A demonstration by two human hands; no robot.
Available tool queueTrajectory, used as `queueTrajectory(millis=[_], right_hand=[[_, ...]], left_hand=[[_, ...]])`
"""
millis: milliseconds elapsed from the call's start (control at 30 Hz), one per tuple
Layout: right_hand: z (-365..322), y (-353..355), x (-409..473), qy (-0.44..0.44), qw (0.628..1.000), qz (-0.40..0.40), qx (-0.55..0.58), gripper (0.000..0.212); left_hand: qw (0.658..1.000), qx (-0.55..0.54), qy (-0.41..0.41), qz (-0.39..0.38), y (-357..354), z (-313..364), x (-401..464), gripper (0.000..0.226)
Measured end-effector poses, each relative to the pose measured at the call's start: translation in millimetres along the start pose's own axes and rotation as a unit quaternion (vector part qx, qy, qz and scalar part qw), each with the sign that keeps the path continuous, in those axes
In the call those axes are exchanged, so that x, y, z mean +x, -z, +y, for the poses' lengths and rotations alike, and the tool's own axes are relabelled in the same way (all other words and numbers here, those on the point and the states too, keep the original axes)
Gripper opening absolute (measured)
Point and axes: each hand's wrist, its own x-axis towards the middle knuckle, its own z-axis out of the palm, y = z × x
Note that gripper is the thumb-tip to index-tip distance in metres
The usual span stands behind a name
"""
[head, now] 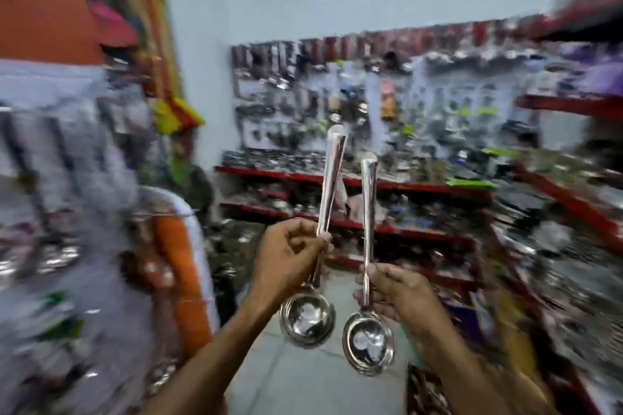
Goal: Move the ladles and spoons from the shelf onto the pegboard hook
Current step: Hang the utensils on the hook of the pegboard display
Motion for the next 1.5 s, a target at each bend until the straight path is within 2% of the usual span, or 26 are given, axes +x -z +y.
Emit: queueTrajectory(millis=[133,200,267,400,567,1133,1200,1267,1333,1433,1500], right_hand=[[-30.6,-120.6,21.9,0.054,0.991,-0.119,0.020,0.020],[-40.8,-167.6,27.5,0.073,0.985,-0.154,0.028,0.022],[-49.5,-222.1,32.0,0.093,0.976,-0.196,0.029,0.018],[-60.1,-287.3,33.7,0.122,0.961,-0.248,0.033,0.024],[-60.1,-333.1,42.4,0.115,0.950,-0.288,0.024,0.026],[-28.9,-360.7,58.9,0.075,0.964,-0.253,-0.035,0.019],[-30.1,-362.4,61.5,0.110,0.964,-0.236,-0.054,0.017],[-36.8,-361.1,63.0,0.184,0.959,-0.195,-0.091,0.013],[-52.3,-359.9,57.6,0.235,0.953,-0.178,-0.067,0.017],[-80.4,-361.8,46.5,0.269,0.934,-0.236,-0.020,0.039],[-98.0,-365.7,38.4,0.276,0.922,-0.271,-0.007,0.039]], left_hand=[[0.987,0.046,-0.065,0.142,109.8,22.6,-6.1,0.005],[0.976,0.061,-0.071,0.195,146.0,31.2,-14.6,0.004],[0.953,0.099,-0.084,0.272,189.3,37.2,-22.5,0.006],[0.923,0.144,-0.089,0.347,241.1,45.5,-33.4,0.008],[0.920,0.126,-0.064,0.366,271.0,46.7,-34.0,0.006],[0.929,0.107,-0.033,0.353,279.8,38.5,-34.3,0.007],[0.931,0.108,-0.030,0.348,280.1,40.7,-35.7,0.008],[0.932,0.106,-0.024,0.344,280.4,43.9,-37.8,0.009],[0.933,0.112,-0.020,0.341,281.2,47.1,-39.6,0.009],[0.933,0.147,-0.022,0.329,281.1,50.4,-41.4,0.009],[0.932,0.182,-0.027,0.313,281.1,52.1,-41.0,0.009]])
